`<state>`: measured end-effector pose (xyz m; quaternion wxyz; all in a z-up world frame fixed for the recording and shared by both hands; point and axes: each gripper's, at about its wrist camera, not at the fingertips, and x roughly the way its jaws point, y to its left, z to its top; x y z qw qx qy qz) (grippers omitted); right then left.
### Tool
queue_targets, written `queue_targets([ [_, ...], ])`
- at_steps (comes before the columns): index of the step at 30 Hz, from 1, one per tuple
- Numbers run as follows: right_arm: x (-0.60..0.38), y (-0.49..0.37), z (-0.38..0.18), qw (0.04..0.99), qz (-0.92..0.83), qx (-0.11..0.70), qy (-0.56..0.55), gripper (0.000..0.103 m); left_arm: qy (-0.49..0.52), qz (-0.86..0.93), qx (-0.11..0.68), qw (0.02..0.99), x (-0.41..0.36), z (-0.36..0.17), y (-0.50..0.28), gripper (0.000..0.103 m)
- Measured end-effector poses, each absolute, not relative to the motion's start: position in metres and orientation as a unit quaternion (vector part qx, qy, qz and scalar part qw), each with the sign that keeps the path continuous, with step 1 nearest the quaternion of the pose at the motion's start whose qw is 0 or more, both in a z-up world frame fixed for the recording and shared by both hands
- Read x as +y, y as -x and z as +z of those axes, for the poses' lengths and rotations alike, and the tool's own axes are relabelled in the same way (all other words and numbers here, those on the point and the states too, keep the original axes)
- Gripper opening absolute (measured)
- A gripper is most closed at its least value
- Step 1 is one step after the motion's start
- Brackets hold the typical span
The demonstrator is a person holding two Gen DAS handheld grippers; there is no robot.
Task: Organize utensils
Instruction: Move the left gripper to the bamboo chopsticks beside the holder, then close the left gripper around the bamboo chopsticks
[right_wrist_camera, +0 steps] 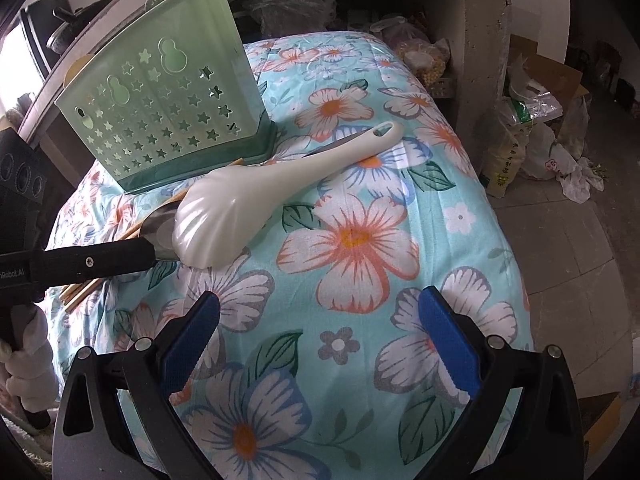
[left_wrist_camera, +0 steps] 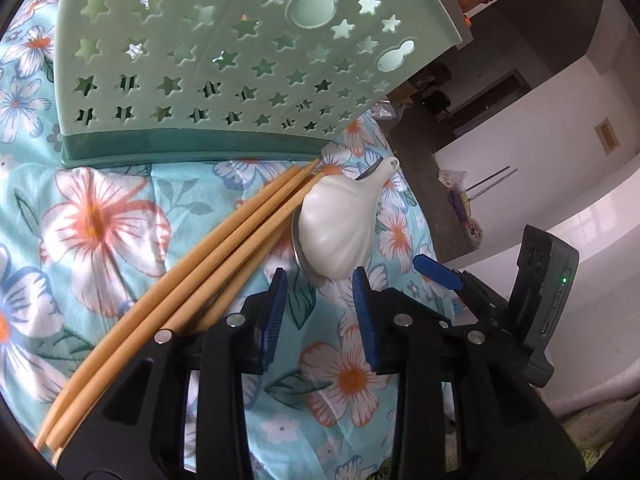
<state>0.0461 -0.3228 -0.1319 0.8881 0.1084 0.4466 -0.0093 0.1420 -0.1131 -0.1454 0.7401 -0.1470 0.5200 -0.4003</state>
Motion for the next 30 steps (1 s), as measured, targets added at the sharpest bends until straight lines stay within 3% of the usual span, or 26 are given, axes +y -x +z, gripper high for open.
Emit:
queue_targets([
  [3, -0.323, -0.046, -0.132, 0.888, -0.011, 0.447, -0.107, 0.097, 0.167, -0.403, 0.519, 0.735, -0.113, -0.147, -0.148, 0.028],
  [10, -0.323, -0.046, -0.132, 0.888, -0.012, 0.447, -0.106, 0.097, 0.203, -0.382, 0.531, 0.728, -0.104, -0.156, -0.157, 0.006],
  [19, -0.324, -0.044, -0.132, 0.89, -0.011, 0.444, -0.107, 0.097, 0.153, -0.357, 0.546, 0.743, -0.078, -0.135, -0.143, 0.003],
  [30, -0.321, -0.043, -0.133, 0.892, -0.014, 0.442, -0.1, 0.097, 0.089, -0.331, 0.504, 0.793, -0.053, -0.098, -0.126, 0.003],
])
